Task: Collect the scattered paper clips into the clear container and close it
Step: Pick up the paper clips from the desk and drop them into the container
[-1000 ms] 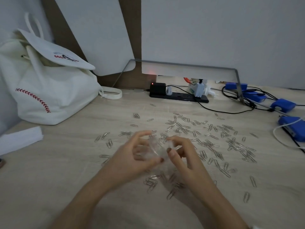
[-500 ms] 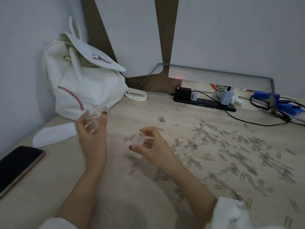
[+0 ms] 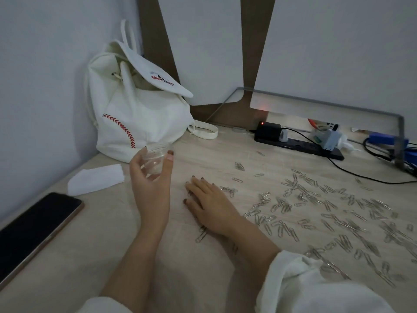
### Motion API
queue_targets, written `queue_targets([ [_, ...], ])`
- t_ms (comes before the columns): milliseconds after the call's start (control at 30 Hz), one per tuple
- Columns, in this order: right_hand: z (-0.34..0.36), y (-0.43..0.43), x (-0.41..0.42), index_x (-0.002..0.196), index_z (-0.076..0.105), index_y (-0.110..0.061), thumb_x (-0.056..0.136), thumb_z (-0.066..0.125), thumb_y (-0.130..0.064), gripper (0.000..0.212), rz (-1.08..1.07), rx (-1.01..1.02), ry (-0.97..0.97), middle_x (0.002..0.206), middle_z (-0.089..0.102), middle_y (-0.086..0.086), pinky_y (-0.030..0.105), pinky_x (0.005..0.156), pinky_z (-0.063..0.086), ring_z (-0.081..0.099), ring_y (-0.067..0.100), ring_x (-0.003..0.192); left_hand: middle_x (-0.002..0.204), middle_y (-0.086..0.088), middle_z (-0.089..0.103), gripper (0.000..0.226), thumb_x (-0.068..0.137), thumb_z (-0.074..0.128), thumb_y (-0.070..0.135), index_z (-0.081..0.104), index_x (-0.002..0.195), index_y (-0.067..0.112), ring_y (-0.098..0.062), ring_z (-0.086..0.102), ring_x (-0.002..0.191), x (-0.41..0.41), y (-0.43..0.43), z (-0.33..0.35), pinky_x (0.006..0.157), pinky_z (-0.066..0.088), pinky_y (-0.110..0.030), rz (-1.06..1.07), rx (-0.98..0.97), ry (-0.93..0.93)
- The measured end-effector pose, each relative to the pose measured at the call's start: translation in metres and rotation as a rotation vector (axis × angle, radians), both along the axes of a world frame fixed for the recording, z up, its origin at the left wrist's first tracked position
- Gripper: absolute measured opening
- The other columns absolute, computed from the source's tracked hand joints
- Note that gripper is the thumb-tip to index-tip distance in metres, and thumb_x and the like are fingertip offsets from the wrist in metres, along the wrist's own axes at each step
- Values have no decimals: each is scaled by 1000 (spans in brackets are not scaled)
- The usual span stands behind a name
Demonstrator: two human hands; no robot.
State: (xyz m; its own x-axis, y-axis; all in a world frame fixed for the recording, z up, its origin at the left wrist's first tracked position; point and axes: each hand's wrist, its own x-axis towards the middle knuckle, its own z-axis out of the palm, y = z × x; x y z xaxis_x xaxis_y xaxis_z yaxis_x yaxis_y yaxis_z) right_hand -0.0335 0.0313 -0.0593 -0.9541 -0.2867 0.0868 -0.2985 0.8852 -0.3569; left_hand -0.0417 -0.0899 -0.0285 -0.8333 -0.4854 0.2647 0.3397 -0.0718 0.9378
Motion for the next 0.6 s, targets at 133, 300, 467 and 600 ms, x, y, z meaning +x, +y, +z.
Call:
queue_targets([
  [133, 8, 10, 8, 143, 19, -19, 97, 26, -38, 51, 94, 99, -32, 156, 12, -1, 27, 115, 2, 7, 15, 143, 124, -1, 58, 51, 81, 67, 35, 48, 126, 19, -10, 55, 109, 2, 1, 1, 70, 40, 0, -34, -21, -24],
  [300, 31, 53, 41, 143, 18, -22, 96, 27, -38, 51, 146, 185, -138, 155, 12, -8, 13, 107, 1, 10, 7, 141, 117, 5, 59, 52, 79, 68, 41, 48, 124, 25, -6, 57, 104, 5, 8, -5, 80, 45, -13, -116, -119, -80],
  [467, 41, 96, 24, 110, 59, -5, 95, 34, -28, 37, -177, 73, -63, 117, 58, 13, 36, 98, 36, 49, 29, 114, 126, 7, 48, 57, 77, 72, 34, 43, 126, 26, -10, 49, 114, 10, 27, -14, 88, 39, -18, -300, -332, -135],
  [600, 26, 101, -21, 121, 49, -4, 95, 35, -22, 34, -305, -19, -68, 134, 46, 16, 36, 104, 29, 39, 30, 125, 130, 7, 43, 57, 77, 72, 32, 35, 120, 29, -10, 47, 116, 13, 35, -25, 74, 37, -8, -447, -508, -170],
])
